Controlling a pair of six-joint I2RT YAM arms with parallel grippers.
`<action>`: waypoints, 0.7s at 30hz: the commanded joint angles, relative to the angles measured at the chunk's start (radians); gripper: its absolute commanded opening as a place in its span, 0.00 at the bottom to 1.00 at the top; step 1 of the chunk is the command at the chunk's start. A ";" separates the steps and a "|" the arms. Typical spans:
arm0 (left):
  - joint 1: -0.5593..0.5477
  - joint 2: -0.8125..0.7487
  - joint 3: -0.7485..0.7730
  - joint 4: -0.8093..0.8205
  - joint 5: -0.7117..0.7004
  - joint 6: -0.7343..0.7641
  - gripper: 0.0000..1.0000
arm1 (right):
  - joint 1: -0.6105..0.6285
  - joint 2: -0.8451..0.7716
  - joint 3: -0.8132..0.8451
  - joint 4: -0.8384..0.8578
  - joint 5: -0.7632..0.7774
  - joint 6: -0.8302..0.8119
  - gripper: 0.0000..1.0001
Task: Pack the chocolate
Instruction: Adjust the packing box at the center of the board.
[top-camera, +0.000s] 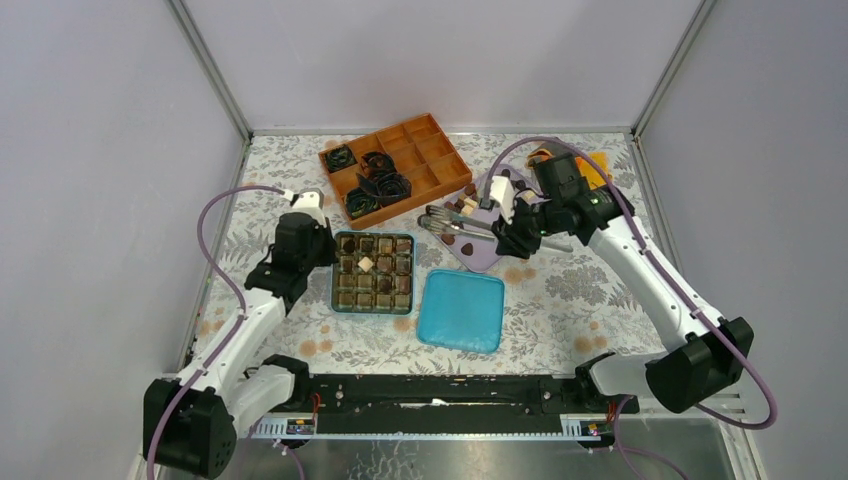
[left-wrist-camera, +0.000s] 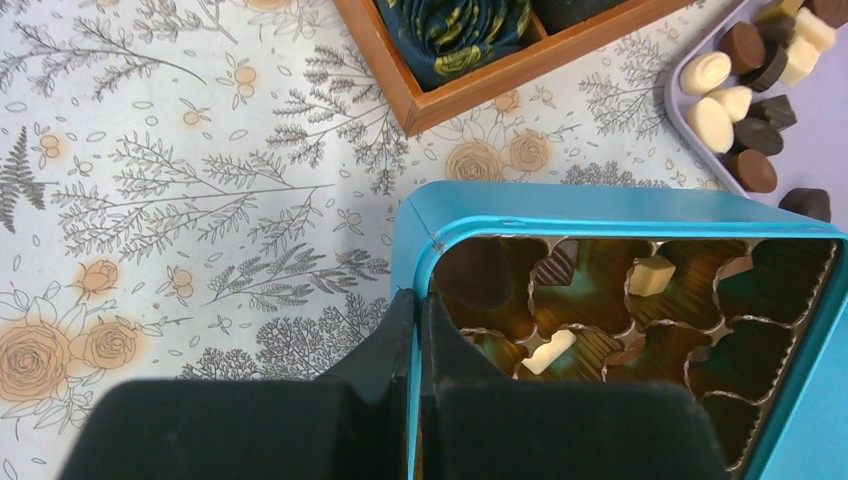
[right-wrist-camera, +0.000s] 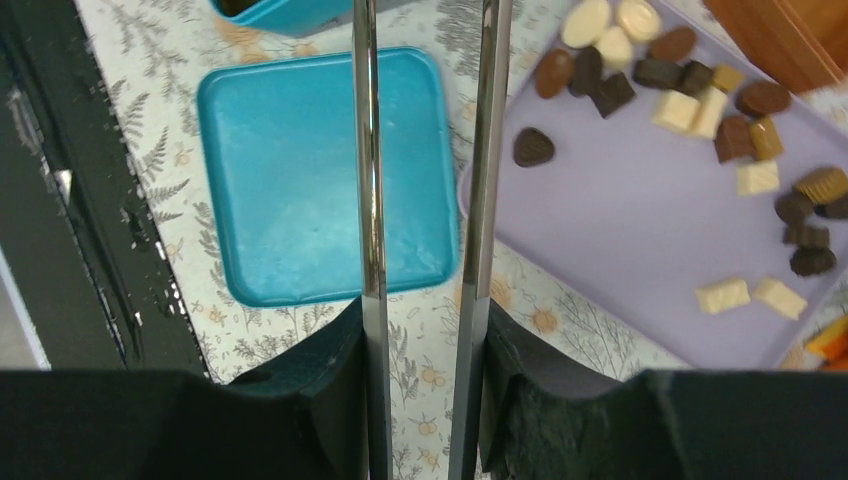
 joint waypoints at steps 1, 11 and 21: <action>-0.004 0.024 0.072 0.039 -0.003 -0.039 0.00 | 0.089 0.021 0.047 -0.019 0.010 -0.067 0.00; 0.004 0.179 0.127 -0.059 0.012 -0.056 0.00 | 0.379 0.169 0.090 0.008 0.190 -0.102 0.00; 0.025 0.279 0.152 -0.108 0.043 -0.054 0.00 | 0.499 0.366 0.178 0.080 0.302 -0.063 0.01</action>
